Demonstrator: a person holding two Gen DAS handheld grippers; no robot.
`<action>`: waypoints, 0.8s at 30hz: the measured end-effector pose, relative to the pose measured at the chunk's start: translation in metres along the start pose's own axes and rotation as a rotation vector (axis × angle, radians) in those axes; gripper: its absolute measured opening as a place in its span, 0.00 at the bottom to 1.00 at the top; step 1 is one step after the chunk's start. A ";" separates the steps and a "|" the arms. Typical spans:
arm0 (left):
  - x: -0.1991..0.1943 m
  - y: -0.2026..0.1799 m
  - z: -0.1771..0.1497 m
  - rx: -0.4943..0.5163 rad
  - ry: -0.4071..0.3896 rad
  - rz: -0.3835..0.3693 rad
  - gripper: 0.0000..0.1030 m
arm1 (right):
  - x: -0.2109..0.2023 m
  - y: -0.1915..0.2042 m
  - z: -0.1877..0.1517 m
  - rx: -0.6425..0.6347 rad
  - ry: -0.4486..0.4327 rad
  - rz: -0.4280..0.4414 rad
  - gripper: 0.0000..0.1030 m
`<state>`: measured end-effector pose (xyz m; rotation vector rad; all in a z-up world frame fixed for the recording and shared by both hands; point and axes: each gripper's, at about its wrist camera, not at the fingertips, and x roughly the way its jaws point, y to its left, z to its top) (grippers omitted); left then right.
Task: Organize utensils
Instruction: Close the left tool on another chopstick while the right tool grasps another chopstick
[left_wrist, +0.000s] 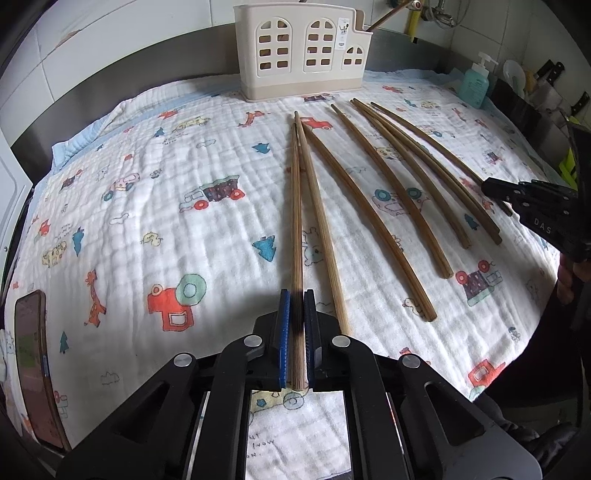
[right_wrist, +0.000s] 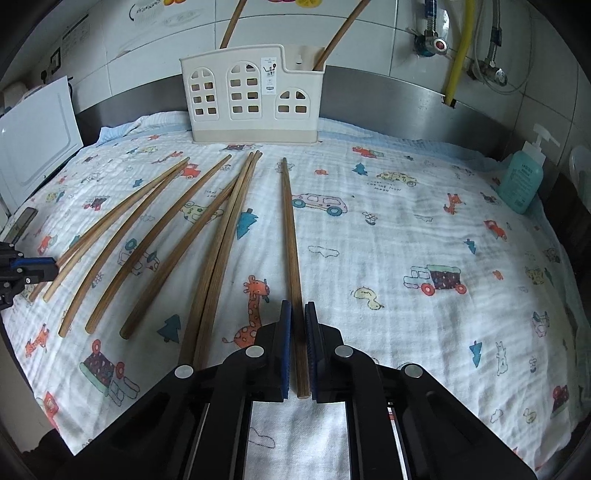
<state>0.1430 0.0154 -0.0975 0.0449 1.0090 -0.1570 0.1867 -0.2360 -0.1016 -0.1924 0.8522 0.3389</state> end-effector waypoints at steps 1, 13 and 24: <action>-0.001 0.001 0.000 -0.006 -0.002 -0.005 0.05 | -0.001 0.000 0.000 0.004 -0.005 0.002 0.07; -0.029 0.004 0.012 -0.027 -0.113 -0.016 0.05 | -0.054 -0.006 0.029 0.047 -0.159 0.050 0.06; -0.061 0.007 0.048 -0.015 -0.260 0.002 0.05 | -0.094 -0.015 0.094 0.054 -0.302 0.120 0.06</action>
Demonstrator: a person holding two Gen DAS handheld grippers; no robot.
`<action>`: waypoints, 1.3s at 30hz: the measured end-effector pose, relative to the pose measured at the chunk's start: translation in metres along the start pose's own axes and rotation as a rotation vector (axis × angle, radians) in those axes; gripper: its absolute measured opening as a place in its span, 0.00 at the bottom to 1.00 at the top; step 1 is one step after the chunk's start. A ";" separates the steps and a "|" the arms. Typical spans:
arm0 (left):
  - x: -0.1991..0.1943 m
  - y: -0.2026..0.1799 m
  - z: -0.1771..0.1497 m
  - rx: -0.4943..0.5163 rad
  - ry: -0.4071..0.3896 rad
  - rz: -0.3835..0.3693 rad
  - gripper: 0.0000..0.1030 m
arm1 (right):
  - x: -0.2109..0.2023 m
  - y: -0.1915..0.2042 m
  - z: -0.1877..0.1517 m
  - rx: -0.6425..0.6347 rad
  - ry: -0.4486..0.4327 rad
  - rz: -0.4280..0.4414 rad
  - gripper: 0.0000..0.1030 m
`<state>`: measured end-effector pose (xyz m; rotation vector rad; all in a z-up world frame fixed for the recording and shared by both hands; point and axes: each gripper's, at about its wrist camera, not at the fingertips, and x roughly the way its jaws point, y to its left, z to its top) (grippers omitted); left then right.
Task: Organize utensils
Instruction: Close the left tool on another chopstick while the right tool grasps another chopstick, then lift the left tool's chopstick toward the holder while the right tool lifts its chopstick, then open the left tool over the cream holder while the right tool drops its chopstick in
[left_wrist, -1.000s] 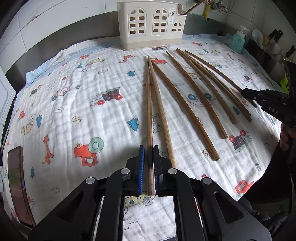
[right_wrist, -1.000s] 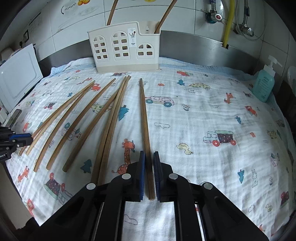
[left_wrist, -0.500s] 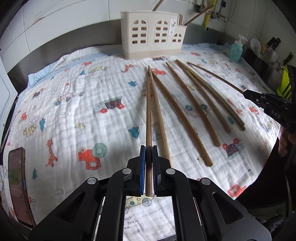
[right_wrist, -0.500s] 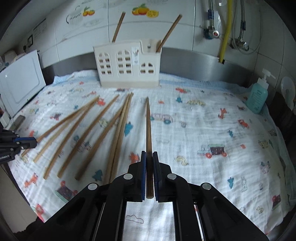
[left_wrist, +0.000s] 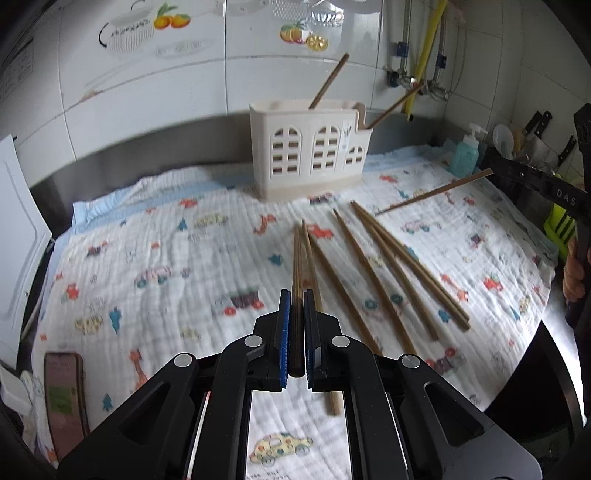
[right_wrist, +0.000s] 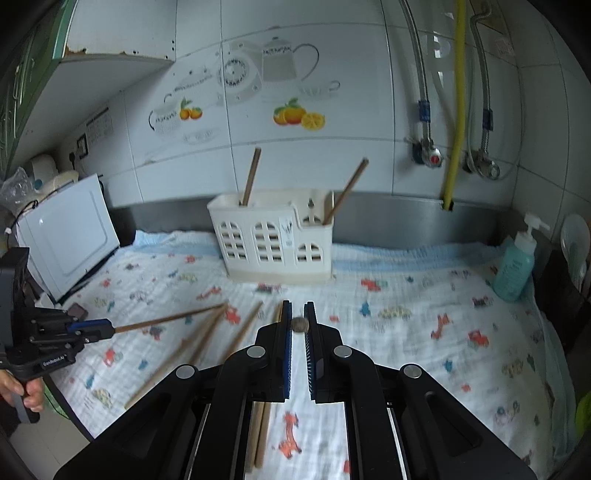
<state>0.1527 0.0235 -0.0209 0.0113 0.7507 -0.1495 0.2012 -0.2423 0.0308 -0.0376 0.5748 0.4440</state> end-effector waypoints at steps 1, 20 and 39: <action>-0.001 0.000 0.005 0.003 -0.014 0.002 0.05 | 0.000 -0.001 0.008 0.000 -0.009 0.008 0.06; -0.008 0.007 0.098 0.052 -0.166 -0.002 0.05 | 0.005 -0.008 0.142 -0.080 -0.109 0.024 0.06; -0.039 0.000 0.234 0.126 -0.361 0.035 0.05 | 0.099 -0.012 0.162 -0.119 0.099 -0.021 0.06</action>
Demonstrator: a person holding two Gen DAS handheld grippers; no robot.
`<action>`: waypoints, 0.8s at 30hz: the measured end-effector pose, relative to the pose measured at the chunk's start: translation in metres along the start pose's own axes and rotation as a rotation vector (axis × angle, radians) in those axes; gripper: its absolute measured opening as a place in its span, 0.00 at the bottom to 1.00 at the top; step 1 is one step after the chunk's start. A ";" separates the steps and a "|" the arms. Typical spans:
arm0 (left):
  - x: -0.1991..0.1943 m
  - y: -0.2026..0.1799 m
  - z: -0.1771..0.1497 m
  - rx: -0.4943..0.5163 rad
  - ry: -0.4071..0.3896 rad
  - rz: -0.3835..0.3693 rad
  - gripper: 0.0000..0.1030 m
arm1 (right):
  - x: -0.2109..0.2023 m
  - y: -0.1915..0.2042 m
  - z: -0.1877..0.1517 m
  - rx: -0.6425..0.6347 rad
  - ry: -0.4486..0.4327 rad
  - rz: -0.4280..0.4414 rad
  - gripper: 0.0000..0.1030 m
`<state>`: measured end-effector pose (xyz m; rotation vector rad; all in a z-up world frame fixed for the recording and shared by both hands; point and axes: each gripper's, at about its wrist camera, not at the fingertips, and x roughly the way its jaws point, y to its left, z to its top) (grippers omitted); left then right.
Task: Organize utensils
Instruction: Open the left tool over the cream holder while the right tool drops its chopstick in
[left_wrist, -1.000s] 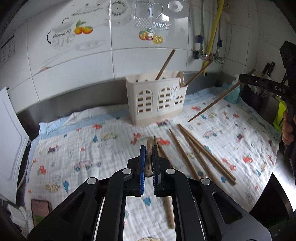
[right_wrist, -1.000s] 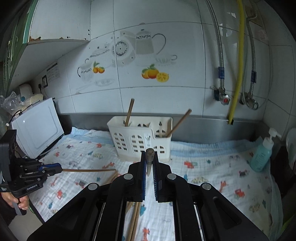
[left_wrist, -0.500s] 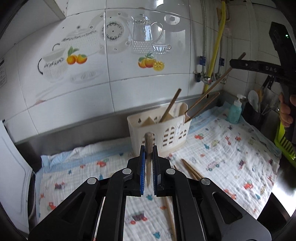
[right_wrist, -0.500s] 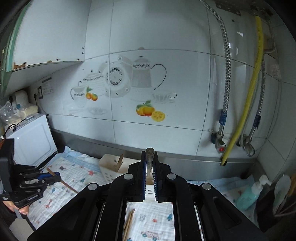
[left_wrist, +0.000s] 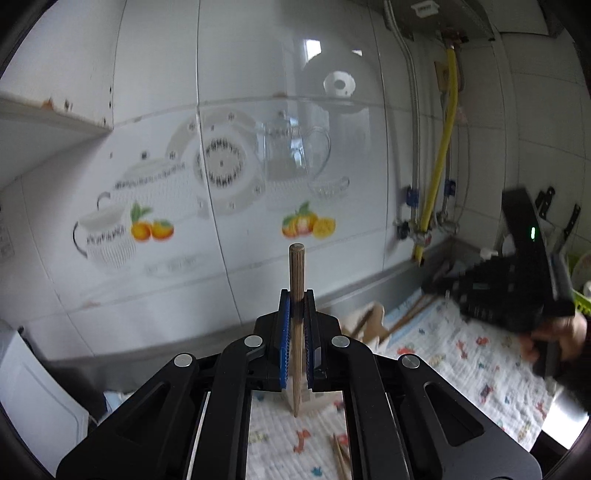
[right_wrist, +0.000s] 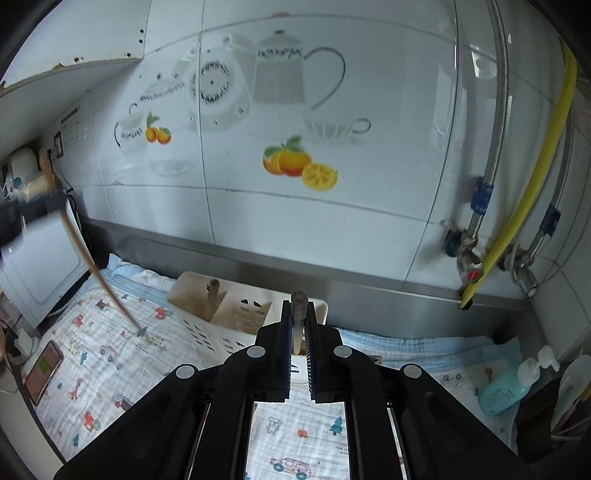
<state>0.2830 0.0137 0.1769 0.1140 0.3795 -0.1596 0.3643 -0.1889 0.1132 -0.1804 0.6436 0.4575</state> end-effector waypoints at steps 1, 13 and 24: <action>0.001 0.001 0.006 -0.002 -0.013 0.005 0.05 | 0.003 0.000 -0.001 -0.001 0.003 -0.001 0.06; 0.043 0.008 0.033 -0.078 -0.064 0.019 0.05 | 0.011 0.000 -0.007 0.001 -0.001 0.009 0.06; 0.071 0.015 0.005 -0.114 0.032 0.011 0.09 | -0.002 0.001 -0.010 -0.001 -0.039 0.004 0.13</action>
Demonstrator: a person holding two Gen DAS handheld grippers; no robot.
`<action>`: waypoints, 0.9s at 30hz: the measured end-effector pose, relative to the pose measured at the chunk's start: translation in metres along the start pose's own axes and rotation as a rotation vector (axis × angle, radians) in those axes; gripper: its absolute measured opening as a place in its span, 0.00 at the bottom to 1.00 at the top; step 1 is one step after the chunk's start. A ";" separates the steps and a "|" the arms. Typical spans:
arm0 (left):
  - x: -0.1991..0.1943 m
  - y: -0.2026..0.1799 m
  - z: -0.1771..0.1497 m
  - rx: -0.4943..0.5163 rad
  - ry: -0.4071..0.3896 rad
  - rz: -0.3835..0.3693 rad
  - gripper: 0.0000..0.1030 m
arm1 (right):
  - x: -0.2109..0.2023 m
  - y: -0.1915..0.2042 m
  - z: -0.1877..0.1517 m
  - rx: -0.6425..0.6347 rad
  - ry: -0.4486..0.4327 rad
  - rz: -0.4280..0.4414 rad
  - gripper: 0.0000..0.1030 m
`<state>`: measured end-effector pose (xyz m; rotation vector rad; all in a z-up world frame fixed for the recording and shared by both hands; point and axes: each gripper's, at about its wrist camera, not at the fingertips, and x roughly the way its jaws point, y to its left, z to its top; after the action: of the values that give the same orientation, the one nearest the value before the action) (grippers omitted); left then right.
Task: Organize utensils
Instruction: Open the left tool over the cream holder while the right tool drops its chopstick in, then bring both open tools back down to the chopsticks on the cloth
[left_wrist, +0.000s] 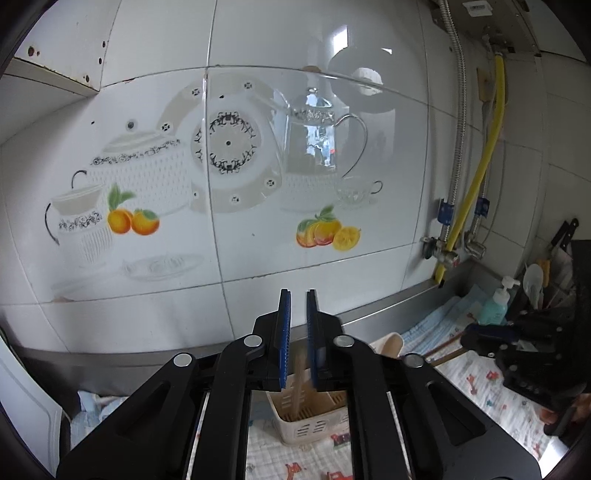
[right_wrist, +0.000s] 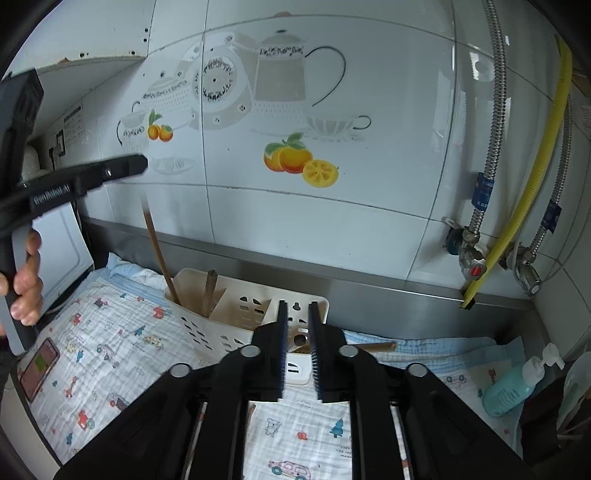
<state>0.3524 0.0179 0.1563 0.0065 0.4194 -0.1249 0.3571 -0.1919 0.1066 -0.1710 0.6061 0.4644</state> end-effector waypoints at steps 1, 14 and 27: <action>-0.001 0.000 0.000 -0.003 0.001 -0.007 0.09 | -0.003 0.000 0.000 0.001 -0.006 0.000 0.15; -0.054 -0.003 -0.041 0.006 0.021 -0.027 0.44 | -0.059 0.016 -0.043 0.028 -0.068 0.016 0.25; -0.082 -0.018 -0.157 0.009 0.225 -0.093 0.46 | -0.073 0.049 -0.134 0.008 0.011 -0.008 0.29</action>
<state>0.2124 0.0151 0.0467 0.0100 0.6439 -0.2193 0.2131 -0.2136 0.0388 -0.1682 0.6180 0.4536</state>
